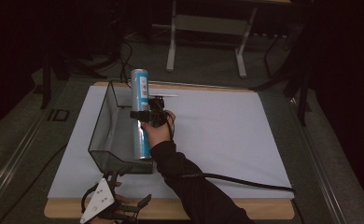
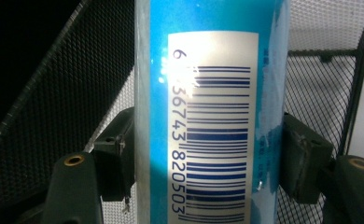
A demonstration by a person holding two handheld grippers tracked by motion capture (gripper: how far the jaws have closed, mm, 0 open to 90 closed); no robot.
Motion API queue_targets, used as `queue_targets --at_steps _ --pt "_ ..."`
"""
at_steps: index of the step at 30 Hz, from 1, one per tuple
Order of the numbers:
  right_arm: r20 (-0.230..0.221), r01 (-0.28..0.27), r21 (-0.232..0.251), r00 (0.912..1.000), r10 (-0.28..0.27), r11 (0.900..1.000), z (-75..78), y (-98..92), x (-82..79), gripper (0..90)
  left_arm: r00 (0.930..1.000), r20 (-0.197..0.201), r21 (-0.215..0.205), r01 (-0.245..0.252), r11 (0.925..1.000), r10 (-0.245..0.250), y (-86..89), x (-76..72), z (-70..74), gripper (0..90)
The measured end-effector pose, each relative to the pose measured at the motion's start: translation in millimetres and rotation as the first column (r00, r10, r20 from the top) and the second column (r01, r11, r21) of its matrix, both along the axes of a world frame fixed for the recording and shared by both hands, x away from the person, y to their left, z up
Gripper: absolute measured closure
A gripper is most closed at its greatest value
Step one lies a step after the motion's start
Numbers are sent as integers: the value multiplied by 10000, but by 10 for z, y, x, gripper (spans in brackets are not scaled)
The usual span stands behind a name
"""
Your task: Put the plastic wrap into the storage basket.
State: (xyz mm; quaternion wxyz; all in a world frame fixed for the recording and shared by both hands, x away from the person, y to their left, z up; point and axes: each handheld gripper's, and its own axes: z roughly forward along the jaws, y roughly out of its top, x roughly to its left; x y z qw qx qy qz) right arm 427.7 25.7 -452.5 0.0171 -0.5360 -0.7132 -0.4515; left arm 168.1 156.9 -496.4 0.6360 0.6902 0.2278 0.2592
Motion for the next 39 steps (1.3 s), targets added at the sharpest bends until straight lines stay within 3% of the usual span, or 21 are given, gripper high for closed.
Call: queue_targets --at_steps 9,17,21,26,31,37,39 --pt "-101 -11 -607 9999 5 9982 -135 33 -59 319 10000 5 -14 12 10000 -12 4 -1 2 17" --pt "-404 57 -897 9991 -94 9960 -222 84 -68 314 10000 -48 36 34 10000 -34 4 7 -4 17" --pt "-612 136 -1295 9979 -217 9915 -288 105 -61 301 10000 -1 52 43 10000 -43 3 1 -4 17" --pt "-200 16 -1830 9998 -53 9831 -256 138 -82 284 10000 -23 56 59 10000 -59 -1 6 -4 17" --pt "318 -238 -2589 9989 331 9656 -222 162 -88 254 10000 -44 93 61 9999 -61 -7 4 -5 17" --pt "946 -574 -3396 9910 948 9388 -159 152 -88 204 10000 -68 126 60 9999 -59 -10 5 -9 17" --pt "1131 -550 -3409 9886 990 9385 -113 124 -94 201 10000 -63 143 62 9999 -62 -12 5 -10 17"
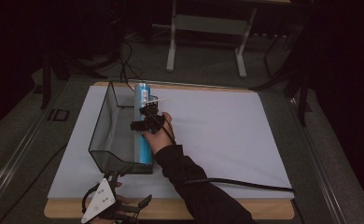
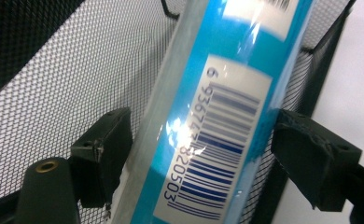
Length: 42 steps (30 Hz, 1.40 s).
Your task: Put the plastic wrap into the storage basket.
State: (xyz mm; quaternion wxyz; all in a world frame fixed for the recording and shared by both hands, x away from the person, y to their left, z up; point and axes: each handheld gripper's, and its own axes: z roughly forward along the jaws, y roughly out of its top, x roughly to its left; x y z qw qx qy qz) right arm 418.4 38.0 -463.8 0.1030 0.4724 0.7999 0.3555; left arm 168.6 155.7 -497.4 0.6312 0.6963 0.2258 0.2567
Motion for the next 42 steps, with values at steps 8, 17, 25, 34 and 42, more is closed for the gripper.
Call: queue_targets --at_steps 8,17,25,34,42 --pt "527 -947 -401 9939 968 9947 152 -195 11 134 10000 -1 50 -22 10000 22 -9 0 -4 17" --pt "1225 -1468 -151 9814 1475 9891 393 -535 -24 136 10000 -40 124 2 9999 -2 -33 13 -15 17" --pt "1580 -1445 -237 9765 1465 9892 521 -869 -77 142 10000 -35 132 -19 9999 19 -47 7 -14 17" --pt "1850 -1433 -389 9715 1480 9889 498 -1260 -184 142 9999 -115 193 19 9998 -17 -52 23 -26 17" --pt "2239 -1339 -417 9645 1399 9901 461 -1589 -291 143 9999 -136 187 -2 9998 4 -59 26 -30 17"
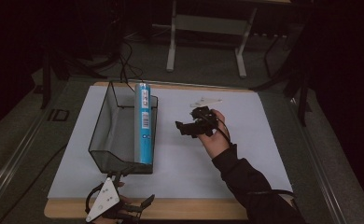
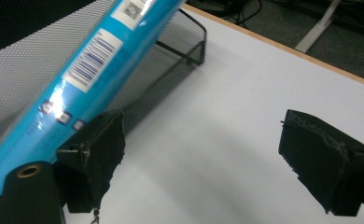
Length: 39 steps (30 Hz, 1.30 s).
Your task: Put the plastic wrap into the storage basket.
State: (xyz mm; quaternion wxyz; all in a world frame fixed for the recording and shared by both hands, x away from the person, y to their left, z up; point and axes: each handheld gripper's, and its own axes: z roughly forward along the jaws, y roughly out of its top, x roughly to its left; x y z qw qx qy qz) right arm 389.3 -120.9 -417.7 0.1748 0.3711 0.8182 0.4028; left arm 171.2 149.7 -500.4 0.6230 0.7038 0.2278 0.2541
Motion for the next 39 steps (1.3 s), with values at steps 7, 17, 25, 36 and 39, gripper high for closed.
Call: queue_targets --at_steps 7,17,25,36,39 --pt "-54 166 214 9998 -165 9996 -115 -303 -76 150 10000 -43 22 3 10000 -3 -6 4 -6 17" --pt "-133 497 323 9987 -493 9982 -328 -677 -172 151 10000 -67 68 0 10000 1 -26 7 -14 17" --pt "-269 635 253 9977 -628 9977 -485 -886 -254 150 10000 -82 93 -21 10000 22 -24 11 -16 17" --pt "-156 744 155 9971 -742 9971 -650 -1026 -308 150 10000 -83 156 16 9999 -15 -23 14 -18 17" --pt "-124 707 117 9974 -706 9974 -676 -1021 -304 150 9999 -92 195 49 9998 -47 -25 12 -20 17"
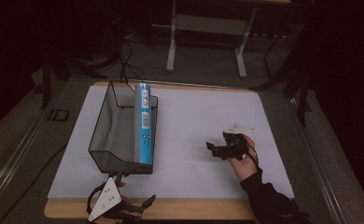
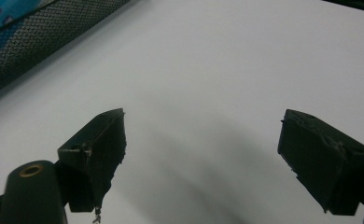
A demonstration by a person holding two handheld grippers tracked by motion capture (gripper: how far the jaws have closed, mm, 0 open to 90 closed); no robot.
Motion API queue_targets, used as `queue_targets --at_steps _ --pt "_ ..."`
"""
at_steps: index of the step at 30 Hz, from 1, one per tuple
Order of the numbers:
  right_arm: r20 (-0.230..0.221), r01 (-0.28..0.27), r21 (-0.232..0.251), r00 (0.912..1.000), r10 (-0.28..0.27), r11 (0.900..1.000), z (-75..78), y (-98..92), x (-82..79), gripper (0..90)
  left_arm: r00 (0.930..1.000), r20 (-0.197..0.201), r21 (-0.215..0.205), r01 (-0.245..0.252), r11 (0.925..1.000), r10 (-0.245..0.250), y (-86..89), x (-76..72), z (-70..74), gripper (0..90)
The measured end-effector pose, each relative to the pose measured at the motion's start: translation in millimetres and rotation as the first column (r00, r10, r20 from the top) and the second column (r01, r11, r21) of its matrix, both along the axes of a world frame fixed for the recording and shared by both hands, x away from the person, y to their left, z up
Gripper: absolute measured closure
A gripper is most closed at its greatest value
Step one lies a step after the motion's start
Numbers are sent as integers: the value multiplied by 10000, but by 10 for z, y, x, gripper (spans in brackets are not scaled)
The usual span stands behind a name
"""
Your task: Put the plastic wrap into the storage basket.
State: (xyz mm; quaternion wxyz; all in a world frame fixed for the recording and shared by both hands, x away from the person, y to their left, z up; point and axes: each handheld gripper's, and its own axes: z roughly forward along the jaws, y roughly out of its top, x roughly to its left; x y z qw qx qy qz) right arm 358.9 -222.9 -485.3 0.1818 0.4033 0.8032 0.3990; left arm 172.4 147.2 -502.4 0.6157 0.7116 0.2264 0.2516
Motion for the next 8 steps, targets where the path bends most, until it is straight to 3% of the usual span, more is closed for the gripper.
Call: queue_targets --at_steps 8 --pt "-1 -100 -72 9999 100 9999 -22 16 -6 150 10000 0 -3 9 10000 -9 4 -2 0 17"
